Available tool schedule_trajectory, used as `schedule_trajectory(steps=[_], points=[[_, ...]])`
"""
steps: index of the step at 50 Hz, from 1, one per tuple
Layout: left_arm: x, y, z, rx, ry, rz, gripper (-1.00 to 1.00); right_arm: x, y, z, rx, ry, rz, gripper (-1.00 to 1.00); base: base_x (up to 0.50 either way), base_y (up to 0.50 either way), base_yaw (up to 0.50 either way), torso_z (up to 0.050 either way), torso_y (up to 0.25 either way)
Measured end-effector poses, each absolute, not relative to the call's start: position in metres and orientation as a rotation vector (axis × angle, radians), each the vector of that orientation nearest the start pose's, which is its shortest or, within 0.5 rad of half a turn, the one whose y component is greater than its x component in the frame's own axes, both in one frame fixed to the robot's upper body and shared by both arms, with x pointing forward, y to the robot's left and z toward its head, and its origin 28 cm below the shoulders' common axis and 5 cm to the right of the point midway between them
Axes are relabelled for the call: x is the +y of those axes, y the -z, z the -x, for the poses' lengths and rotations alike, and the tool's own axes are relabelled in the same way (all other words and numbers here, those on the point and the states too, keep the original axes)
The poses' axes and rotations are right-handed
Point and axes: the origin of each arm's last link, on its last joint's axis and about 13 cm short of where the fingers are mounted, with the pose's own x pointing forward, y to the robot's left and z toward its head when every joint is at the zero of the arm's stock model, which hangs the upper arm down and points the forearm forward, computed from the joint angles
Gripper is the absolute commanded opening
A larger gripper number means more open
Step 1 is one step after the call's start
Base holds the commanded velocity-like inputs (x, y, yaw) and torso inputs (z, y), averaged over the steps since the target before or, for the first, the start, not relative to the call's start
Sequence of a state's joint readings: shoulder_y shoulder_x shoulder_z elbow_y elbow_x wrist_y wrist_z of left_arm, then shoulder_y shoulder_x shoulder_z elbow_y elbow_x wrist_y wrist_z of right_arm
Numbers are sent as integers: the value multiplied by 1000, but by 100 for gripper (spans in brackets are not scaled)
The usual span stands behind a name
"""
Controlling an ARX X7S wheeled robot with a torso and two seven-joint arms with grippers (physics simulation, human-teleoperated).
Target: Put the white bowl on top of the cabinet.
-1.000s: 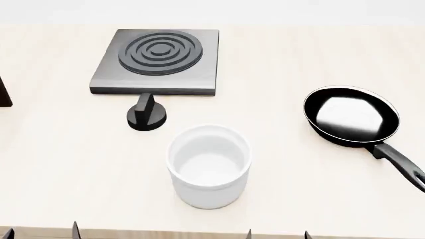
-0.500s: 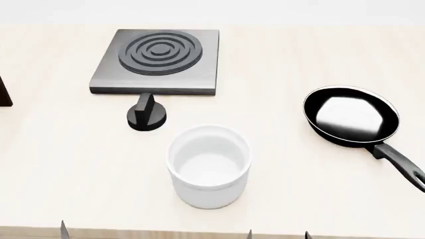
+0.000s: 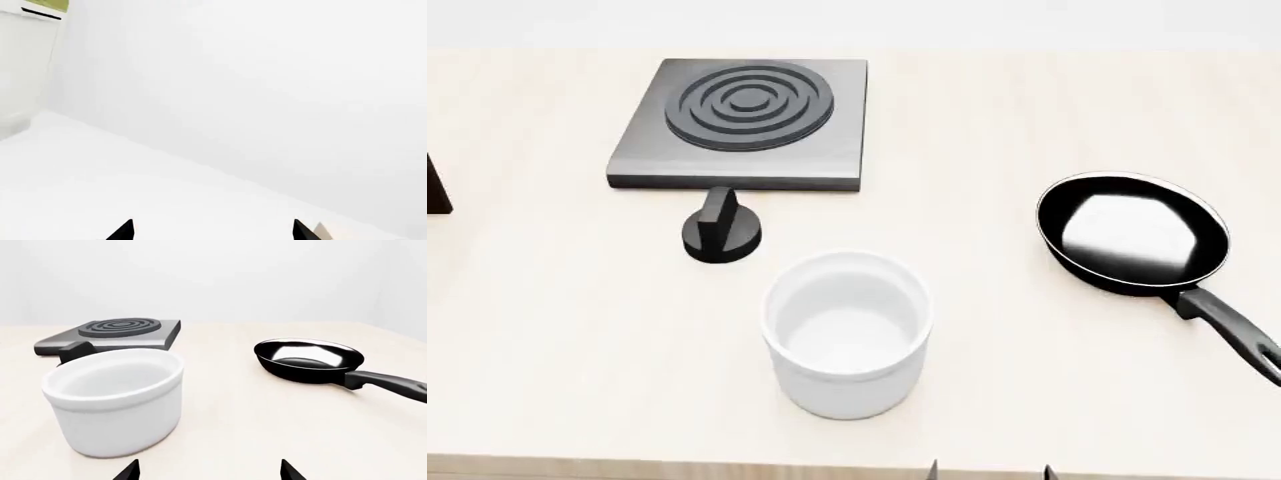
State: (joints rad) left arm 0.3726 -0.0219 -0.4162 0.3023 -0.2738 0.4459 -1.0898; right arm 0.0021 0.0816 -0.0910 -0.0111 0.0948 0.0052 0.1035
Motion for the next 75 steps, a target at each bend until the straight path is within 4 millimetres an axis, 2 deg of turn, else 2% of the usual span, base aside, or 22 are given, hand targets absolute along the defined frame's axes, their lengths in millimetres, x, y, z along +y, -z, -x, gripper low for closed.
schedule_trajectory(steps=[6, 12, 40, 44, 55, 63, 68, 75], points=[[299, -56, -96, -439, -1609, 288, 100, -98, -15, -211, 0, 15, -37, 100, 0, 0, 0, 0, 0], [300, -59, -90, -473, -1665, 307, 100, -98, -16, -211, -2, 16, -56, 100, 0, 0, 0, 0, 0], [300, -62, -90, -489, -1677, 348, 100, -99, -21, -209, -53, 27, -73, 100, 209, 183, 0, 0, 0], [300, -61, -90, -486, -1675, 350, 100, -96, -38, -205, -105, 36, -76, 100, 0, 0, 0, 0, 0], [300, -60, -91, -479, -1672, 352, 100, -91, -115, -177, -312, 32, -144, 100, 0, 0, 0, 0, 0], [300, -59, -92, -474, -1671, 352, 100, -87, -157, -158, -459, 15, -162, 100, 0, 0, 0, 0, 0], [300, -58, -92, -469, -1671, 352, 100, -82, -173, -150, -508, -7, -161, 100, 134, 37, 0, 0, 0], [300, -58, -93, -464, -1669, 352, 100, -81, -180, -142, -523, -5, -144, 100, 497, 227, 0, 0, 0]])
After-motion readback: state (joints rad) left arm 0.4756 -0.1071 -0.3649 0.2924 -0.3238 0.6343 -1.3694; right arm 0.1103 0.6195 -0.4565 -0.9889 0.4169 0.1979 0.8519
